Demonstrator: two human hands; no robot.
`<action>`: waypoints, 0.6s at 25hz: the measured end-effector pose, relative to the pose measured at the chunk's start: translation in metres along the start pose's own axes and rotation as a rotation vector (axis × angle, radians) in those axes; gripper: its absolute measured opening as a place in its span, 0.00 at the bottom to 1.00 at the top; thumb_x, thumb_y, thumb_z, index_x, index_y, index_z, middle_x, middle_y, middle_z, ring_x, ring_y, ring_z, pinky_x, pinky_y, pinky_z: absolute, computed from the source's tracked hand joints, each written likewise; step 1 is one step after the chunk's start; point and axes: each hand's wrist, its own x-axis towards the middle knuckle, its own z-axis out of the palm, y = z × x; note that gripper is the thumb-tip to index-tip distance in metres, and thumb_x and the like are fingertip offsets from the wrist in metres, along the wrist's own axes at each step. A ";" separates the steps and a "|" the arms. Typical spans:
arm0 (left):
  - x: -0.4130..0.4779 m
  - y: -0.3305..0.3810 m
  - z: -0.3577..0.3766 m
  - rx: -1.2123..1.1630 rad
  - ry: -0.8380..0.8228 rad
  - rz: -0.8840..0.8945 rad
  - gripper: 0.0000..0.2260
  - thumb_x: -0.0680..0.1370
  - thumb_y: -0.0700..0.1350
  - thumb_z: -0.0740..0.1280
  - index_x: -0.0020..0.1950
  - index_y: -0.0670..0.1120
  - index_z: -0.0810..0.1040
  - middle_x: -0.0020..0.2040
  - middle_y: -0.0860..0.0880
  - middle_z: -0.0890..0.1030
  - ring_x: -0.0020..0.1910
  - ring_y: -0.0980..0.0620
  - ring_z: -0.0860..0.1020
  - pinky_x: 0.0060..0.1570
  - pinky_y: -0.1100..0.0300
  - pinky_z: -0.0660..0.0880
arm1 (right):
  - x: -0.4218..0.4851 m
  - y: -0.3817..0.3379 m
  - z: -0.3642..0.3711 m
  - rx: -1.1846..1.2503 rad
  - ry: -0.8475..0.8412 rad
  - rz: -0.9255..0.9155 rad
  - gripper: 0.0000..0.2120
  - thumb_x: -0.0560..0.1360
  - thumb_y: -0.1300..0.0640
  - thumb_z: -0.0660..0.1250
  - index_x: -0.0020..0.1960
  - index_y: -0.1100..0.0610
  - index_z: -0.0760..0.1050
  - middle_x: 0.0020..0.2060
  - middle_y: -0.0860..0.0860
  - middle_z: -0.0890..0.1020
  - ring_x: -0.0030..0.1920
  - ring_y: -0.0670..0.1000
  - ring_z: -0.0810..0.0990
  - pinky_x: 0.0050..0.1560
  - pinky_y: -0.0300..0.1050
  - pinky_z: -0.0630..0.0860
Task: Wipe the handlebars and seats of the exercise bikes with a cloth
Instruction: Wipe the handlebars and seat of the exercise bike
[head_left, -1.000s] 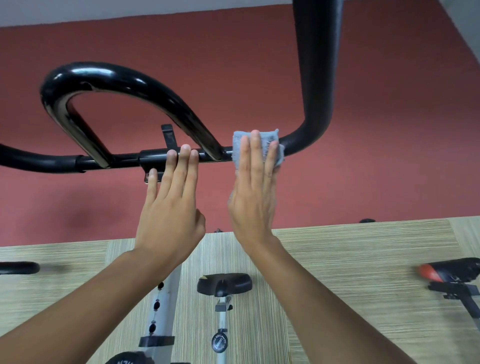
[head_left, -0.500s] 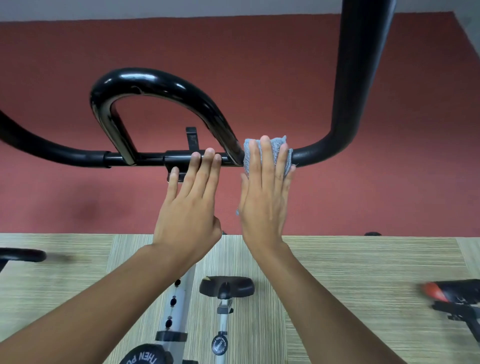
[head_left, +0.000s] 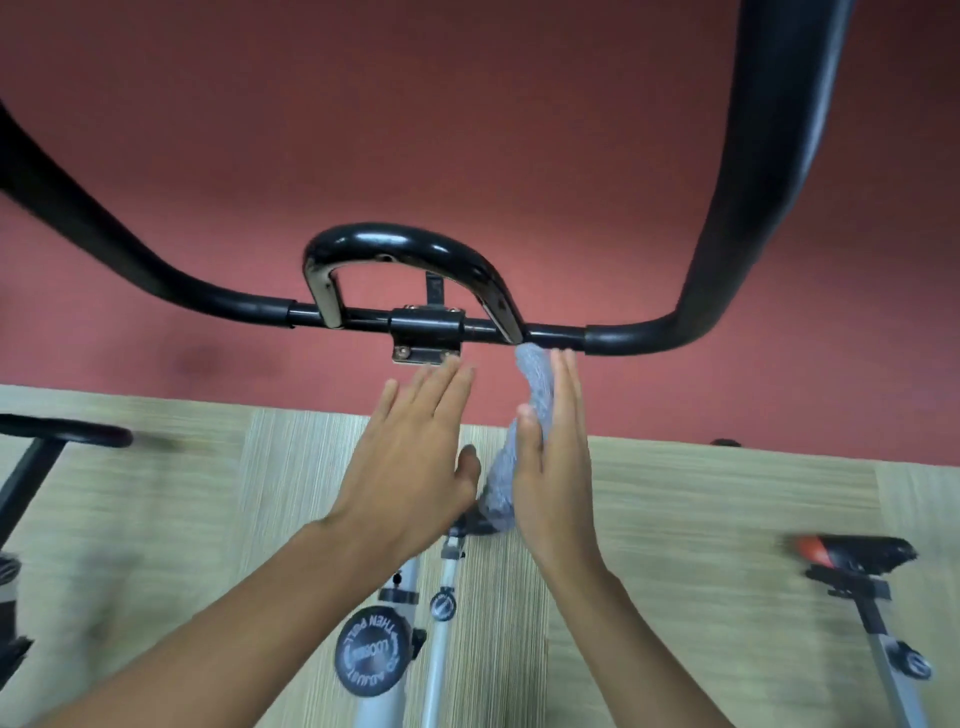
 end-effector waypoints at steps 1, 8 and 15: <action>-0.013 -0.002 -0.009 -0.029 -0.021 -0.021 0.33 0.80 0.49 0.62 0.81 0.49 0.51 0.81 0.52 0.54 0.80 0.52 0.52 0.78 0.53 0.44 | -0.015 -0.007 -0.001 0.026 -0.024 0.080 0.25 0.85 0.56 0.53 0.81 0.47 0.51 0.79 0.37 0.54 0.76 0.31 0.50 0.71 0.23 0.49; -0.063 -0.016 -0.108 -0.081 -0.389 -0.309 0.24 0.75 0.46 0.69 0.72 0.48 0.73 0.70 0.50 0.75 0.71 0.46 0.71 0.73 0.46 0.64 | -0.071 -0.108 -0.015 0.112 -0.382 0.731 0.22 0.84 0.50 0.55 0.78 0.45 0.60 0.69 0.37 0.72 0.68 0.32 0.67 0.71 0.33 0.64; -0.021 0.024 -0.257 -0.199 -0.762 -0.515 0.20 0.78 0.46 0.64 0.70 0.54 0.72 0.67 0.54 0.76 0.66 0.51 0.73 0.65 0.56 0.68 | -0.035 -0.257 -0.062 0.079 -0.484 1.112 0.17 0.83 0.51 0.59 0.72 0.48 0.69 0.60 0.46 0.80 0.60 0.47 0.79 0.64 0.55 0.74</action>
